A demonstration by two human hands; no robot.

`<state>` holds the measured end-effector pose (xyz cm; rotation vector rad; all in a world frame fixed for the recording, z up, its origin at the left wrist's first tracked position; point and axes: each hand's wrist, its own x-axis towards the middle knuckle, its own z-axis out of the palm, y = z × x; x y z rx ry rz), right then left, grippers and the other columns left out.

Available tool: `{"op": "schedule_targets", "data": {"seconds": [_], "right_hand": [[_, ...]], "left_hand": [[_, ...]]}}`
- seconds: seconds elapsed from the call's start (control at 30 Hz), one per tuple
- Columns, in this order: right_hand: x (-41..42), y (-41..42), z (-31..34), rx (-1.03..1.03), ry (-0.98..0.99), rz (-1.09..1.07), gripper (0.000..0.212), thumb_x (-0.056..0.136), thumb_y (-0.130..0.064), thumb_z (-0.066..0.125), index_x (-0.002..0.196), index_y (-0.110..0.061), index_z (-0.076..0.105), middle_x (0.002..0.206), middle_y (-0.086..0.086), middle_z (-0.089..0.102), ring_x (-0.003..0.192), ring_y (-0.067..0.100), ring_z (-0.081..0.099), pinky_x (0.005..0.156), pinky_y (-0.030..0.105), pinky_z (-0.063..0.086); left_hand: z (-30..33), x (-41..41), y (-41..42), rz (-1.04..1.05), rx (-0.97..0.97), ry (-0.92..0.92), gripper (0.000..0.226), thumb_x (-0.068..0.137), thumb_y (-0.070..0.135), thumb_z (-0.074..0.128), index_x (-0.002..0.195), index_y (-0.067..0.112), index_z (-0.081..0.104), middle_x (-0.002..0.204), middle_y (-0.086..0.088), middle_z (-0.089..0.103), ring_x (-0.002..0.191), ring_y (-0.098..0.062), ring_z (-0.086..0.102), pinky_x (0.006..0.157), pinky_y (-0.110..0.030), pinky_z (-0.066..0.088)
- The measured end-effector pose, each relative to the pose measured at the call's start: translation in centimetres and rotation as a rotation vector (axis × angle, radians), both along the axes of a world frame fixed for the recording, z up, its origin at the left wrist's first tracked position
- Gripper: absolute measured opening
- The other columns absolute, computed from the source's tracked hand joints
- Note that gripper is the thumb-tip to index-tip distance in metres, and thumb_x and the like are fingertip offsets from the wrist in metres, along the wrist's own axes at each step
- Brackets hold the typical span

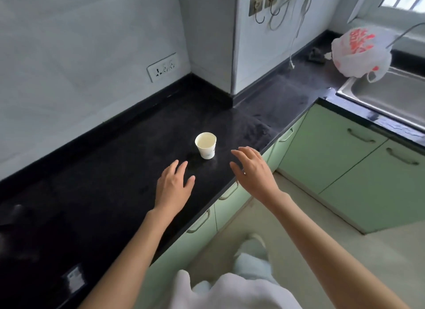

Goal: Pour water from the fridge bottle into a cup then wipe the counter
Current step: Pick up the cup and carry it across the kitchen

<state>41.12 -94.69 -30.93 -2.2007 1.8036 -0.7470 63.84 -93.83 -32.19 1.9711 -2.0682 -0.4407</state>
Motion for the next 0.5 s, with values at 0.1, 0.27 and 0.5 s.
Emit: {"op": "schedule_targets", "data": {"seconds": [0.1,0.27,0.5], "right_hand": [[-1.3,-4.8,-1.0,0.020,-0.015,0.082,0.039,0.094,-0.024,0.057,0.129,-0.006,0.055,0.126,0.011,0.059,0.123,0.031,0.048,0.101,0.043,0.044],[-2.9,-11.1,-2.3,0.096,-0.029,0.234,0.048,0.095,-0.030,0.056,0.138,-0.009,0.047,0.137,0.010,0.052,0.132,0.028,0.041,0.108,0.040,0.037],[-2.8,-15.9,-6.1,0.264,-0.044,0.403,0.059,0.092,-0.036,0.060,0.143,-0.014,0.040,0.145,0.002,0.044,0.137,0.020,0.035,0.109,0.029,0.032]], "left_hand": [[-1.0,-1.4,-3.0,0.128,0.054,0.174,0.053,0.097,0.034,0.049,0.146,0.016,0.037,0.153,-0.008,0.032,0.140,-0.026,0.031,0.110,-0.041,0.032],[-2.4,-4.3,-6.4,0.404,0.080,0.500,0.048,0.096,0.027,0.054,0.142,0.017,0.043,0.149,-0.002,0.038,0.137,-0.016,0.036,0.109,-0.030,0.030],[-4.6,-7.5,-8.1,0.748,0.117,0.987,0.039,0.097,0.024,0.054,0.135,0.026,0.050,0.144,0.002,0.047,0.130,-0.012,0.045,0.102,-0.027,0.036]]}}
